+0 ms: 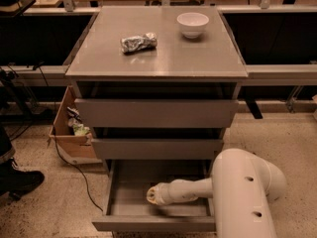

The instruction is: Open bottom drawer

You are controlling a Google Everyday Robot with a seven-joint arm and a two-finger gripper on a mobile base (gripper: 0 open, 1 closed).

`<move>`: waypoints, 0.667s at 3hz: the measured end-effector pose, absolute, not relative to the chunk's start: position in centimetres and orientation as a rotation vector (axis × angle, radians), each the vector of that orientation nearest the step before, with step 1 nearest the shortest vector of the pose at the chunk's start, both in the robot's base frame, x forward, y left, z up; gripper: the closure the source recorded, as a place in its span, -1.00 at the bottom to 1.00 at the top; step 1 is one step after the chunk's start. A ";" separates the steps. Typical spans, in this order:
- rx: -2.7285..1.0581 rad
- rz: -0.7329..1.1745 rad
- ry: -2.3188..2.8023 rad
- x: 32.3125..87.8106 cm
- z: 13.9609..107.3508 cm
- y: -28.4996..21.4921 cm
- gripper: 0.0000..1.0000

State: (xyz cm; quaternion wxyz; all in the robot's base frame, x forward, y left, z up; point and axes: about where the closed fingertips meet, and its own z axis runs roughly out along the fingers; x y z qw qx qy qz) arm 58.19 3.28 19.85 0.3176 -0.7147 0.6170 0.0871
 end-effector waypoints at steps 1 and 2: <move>-1.881 0.229 1.624 58.2 19.9 3.3 -0.29; -1.881 0.229 1.624 58.2 19.9 3.3 -0.76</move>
Offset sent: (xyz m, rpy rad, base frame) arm 0.0000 0.0000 0.0000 0.0000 0.0000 0.0000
